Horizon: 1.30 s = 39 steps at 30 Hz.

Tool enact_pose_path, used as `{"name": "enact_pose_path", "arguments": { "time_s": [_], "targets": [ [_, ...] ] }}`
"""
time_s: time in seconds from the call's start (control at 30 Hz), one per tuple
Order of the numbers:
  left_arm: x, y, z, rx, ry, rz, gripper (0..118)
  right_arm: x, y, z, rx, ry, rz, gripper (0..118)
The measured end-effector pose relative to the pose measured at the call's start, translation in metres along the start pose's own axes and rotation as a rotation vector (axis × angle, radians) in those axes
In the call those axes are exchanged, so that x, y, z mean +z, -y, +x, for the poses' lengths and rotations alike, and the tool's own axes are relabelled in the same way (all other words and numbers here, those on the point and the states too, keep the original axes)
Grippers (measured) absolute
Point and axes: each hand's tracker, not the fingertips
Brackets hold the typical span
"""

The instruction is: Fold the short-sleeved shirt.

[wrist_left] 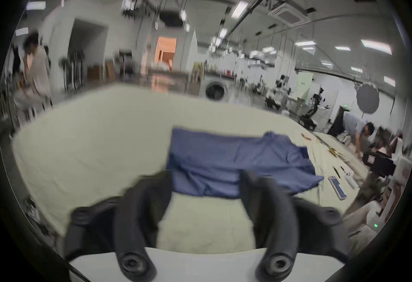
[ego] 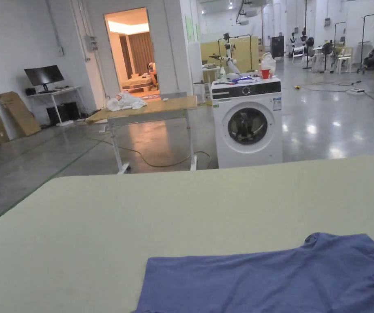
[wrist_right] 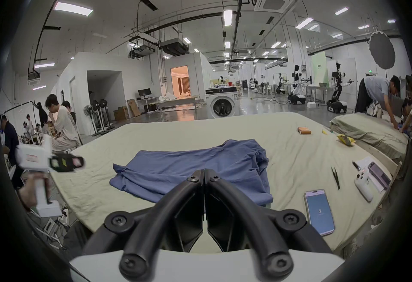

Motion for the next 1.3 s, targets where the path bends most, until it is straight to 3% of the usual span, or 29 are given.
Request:
{"name": "enact_pose_path", "arguments": {
  "time_s": [0.07,0.13,0.2,0.3,0.43,0.5,0.63,0.67,0.7,0.73,0.77,0.8,0.9,0.93,1.0,1.13,1.2,1.3],
  "targets": [
    [-0.042,0.009,-0.02,0.028,0.017,-0.073,78,0.005,0.003,0.0,0.003,0.0,-0.011,0],
    [-0.08,0.013,-0.031,-0.014,-0.079,-0.153,78,0.011,0.004,0.002,0.011,-0.003,-0.023,0],
    [-0.104,0.015,-0.04,-0.055,-0.158,-0.161,78,0.015,0.005,0.005,0.015,0.014,-0.038,0],
    [-0.124,0.009,-0.05,0.008,-0.196,-0.159,72,0.02,0.008,0.011,0.015,0.056,-0.059,0],
    [-0.148,0.011,-0.042,-0.087,-0.228,-0.223,16,0.015,0.012,0.023,-0.029,0.079,-0.085,0],
    [-0.158,0.012,-0.035,-0.15,-0.237,-0.253,15,0.008,0.014,0.026,-0.025,0.09,-0.097,0],
    [-0.164,0.007,-0.034,-0.125,-0.227,-0.277,4,-0.025,0.017,0.04,-0.032,0.108,-0.145,0],
    [-0.164,0.006,-0.036,-0.116,-0.221,-0.283,4,-0.041,0.017,0.047,-0.06,0.129,-0.198,6],
    [-0.163,0.005,-0.038,-0.106,-0.217,-0.294,3,-0.058,0.018,0.054,-0.077,0.145,-0.247,24],
    [-0.165,0.003,-0.041,-0.087,-0.214,-0.307,3,-0.082,0.022,0.066,-0.093,0.16,-0.319,60],
    [-0.167,0.001,-0.042,-0.075,-0.212,-0.316,3,-0.108,0.03,0.083,-0.129,0.189,-0.366,77],
    [-0.167,0.0,-0.042,-0.066,-0.212,-0.321,3,-0.129,0.036,0.095,-0.161,0.21,-0.417,83],
    [-0.166,0.0,-0.042,-0.072,-0.212,-0.326,3,-0.182,0.059,0.132,-0.284,0.216,-0.465,81],
    [-0.166,0.001,-0.041,-0.075,-0.215,-0.325,3,-0.195,0.065,0.139,-0.324,0.271,-0.489,74],
    [-0.164,0.002,-0.037,-0.087,-0.222,-0.323,3,-0.216,0.073,0.147,-0.304,0.304,-0.549,62],
    [-0.164,0.004,-0.03,-0.145,-0.238,-0.323,4,-0.21,0.063,0.124,-0.102,0.304,-0.568,39],
    [-0.164,0.003,-0.031,-0.172,-0.231,-0.328,4,-0.208,0.059,0.117,-0.003,0.347,-0.573,7],
    [-0.147,-0.009,-0.034,-0.162,-0.198,-0.311,0,-0.194,0.049,0.118,-0.102,0.337,-0.541,6]
  ]
}}
